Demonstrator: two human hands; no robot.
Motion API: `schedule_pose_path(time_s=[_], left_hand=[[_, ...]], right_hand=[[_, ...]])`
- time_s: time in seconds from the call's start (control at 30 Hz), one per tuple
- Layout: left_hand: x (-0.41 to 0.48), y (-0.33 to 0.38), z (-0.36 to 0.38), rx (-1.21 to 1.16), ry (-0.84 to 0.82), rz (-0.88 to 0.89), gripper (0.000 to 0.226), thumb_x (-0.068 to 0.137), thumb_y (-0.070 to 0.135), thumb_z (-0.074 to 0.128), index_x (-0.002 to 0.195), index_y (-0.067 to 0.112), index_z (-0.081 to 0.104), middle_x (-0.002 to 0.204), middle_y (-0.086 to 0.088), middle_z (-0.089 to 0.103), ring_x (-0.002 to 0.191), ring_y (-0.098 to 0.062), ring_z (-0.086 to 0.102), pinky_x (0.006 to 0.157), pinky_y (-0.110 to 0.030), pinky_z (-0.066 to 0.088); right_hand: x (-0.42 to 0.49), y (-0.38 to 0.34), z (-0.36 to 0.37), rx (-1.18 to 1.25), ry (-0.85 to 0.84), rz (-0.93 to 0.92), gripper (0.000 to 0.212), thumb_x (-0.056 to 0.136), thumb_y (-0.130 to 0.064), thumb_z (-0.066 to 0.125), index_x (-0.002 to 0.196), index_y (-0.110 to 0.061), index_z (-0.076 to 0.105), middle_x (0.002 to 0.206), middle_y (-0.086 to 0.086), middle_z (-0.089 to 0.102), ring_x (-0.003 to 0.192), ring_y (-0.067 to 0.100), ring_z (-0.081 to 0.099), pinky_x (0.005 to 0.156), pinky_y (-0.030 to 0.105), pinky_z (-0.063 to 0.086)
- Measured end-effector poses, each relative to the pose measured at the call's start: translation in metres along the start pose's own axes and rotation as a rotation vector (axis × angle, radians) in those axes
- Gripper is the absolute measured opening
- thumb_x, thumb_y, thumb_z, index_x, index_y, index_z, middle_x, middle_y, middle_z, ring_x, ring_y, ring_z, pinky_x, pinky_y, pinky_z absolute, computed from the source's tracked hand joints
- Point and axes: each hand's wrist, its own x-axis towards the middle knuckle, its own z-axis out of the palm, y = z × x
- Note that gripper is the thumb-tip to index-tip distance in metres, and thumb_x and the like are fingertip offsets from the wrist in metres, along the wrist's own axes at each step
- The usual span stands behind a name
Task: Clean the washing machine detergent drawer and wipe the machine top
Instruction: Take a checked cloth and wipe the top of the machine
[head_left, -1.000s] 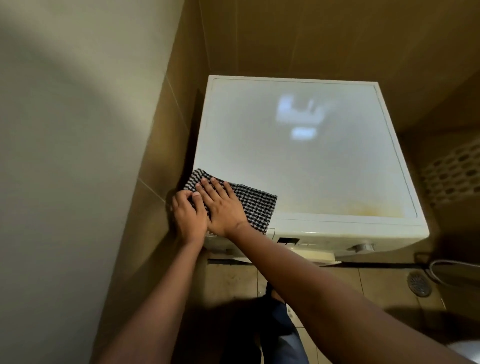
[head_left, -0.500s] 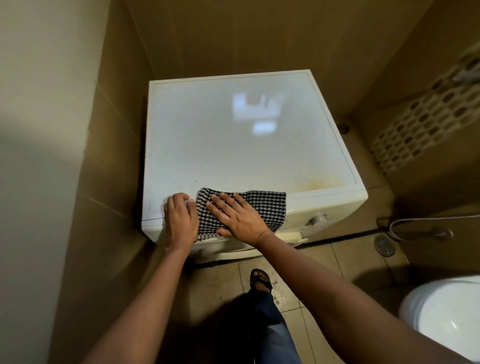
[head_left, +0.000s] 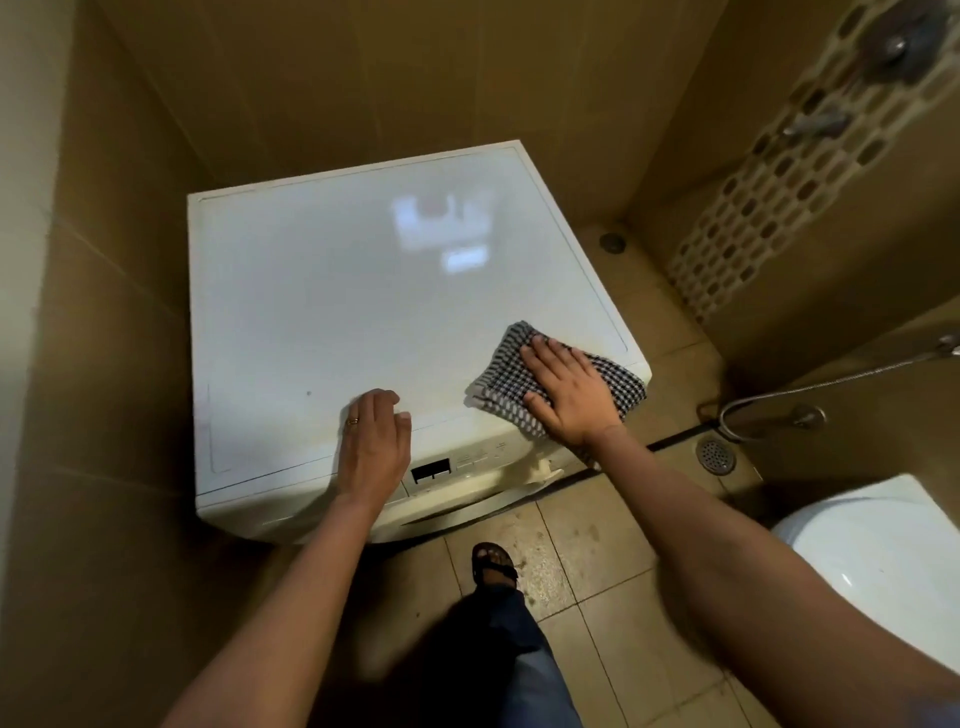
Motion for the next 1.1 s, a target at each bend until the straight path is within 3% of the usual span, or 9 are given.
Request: schedule_pose_path(time_s=[0.27,0.33,0.43,0.5,0.67,0.9,1.0,1.1], left_hand=[[0.023,0.022,0.014,-0.021,-0.038,0.062,0.027,0.093,0.021,0.038,0.104,0.003,0.056,0.102,-0.011,0.058,0.094,-0.031,0.055,0.094,-0.037,0.041],[0.029,0.028,0.015,-0.044,-0.073,0.071,0.026,0.095,0.02,0.041,0.106,0.003,0.056,0.105,-0.011,0.057,0.097,-0.031,0.054,0.094,-0.038,0.041],[0.038,0.038,0.012,-0.132,-0.136,-0.062,0.026,0.098,0.021,0.046,0.117,0.004,0.054,0.117,-0.013,0.055,0.109,-0.029,0.048,0.096,-0.041,0.04],[0.04,0.04,0.013,-0.148,-0.081,-0.047,0.029,0.096,0.025,0.042,0.11,0.003,0.055,0.111,-0.012,0.057,0.104,-0.028,0.047,0.096,-0.047,0.043],[0.046,0.043,0.016,-0.199,0.009,-0.129,0.013,0.096,0.011,0.049,0.1,0.0,0.056,0.103,-0.012,0.061,0.099,-0.033,0.051,0.092,-0.045,0.042],[0.052,0.054,0.003,-0.304,0.056,-0.324,0.012,0.098,0.012,0.05,0.1,0.001,0.056,0.099,-0.009,0.057,0.089,-0.014,0.045,0.074,-0.018,0.029],[0.052,0.057,-0.005,-0.346,0.095,-0.529,0.019,0.098,0.016,0.05,0.102,-0.002,0.054,0.098,-0.008,0.051,0.088,-0.016,0.045,0.073,-0.019,0.029],[0.052,0.059,-0.01,-0.372,0.056,-0.662,0.022,0.096,0.019,0.054,0.095,-0.003,0.054,0.09,-0.01,0.053,0.083,-0.025,0.052,0.068,-0.026,0.032]], right_hand=[[0.023,0.077,-0.017,0.06,0.004,0.234,0.07,0.093,-0.055,0.006,0.153,-0.021,0.005,0.16,0.001,0.0,0.148,0.017,-0.002,0.119,0.036,-0.003],[0.04,0.08,-0.02,0.084,-0.035,0.344,0.063,0.099,-0.049,0.013,0.153,-0.02,-0.001,0.16,0.003,-0.006,0.147,0.019,-0.008,0.119,0.037,-0.004],[0.066,0.062,-0.018,0.086,-0.031,0.496,0.065,0.1,-0.049,0.013,0.153,-0.016,-0.005,0.16,0.007,-0.01,0.147,0.023,-0.012,0.119,0.041,-0.005],[0.076,0.039,-0.015,0.095,0.018,0.554,0.068,0.099,-0.051,0.012,0.153,-0.013,-0.005,0.16,0.009,-0.009,0.147,0.026,-0.01,0.119,0.043,-0.004],[0.084,-0.028,-0.008,0.141,0.034,0.472,0.069,0.097,-0.053,0.008,0.152,-0.012,-0.007,0.159,0.011,-0.011,0.147,0.028,-0.011,0.12,0.046,0.001],[0.073,-0.111,0.001,0.278,0.004,0.412,0.069,0.095,-0.047,0.011,0.152,-0.011,-0.006,0.159,0.011,-0.011,0.146,0.027,-0.014,0.117,0.043,-0.013],[0.072,-0.126,-0.004,0.391,-0.07,0.336,0.068,0.096,-0.043,0.014,0.152,-0.009,-0.006,0.159,0.012,-0.014,0.146,0.026,-0.017,0.115,0.04,-0.016],[0.073,-0.118,-0.025,0.737,-0.128,0.249,0.062,0.101,-0.027,0.033,0.153,-0.008,0.005,0.16,0.012,-0.004,0.147,0.024,-0.007,0.117,0.037,-0.008]])
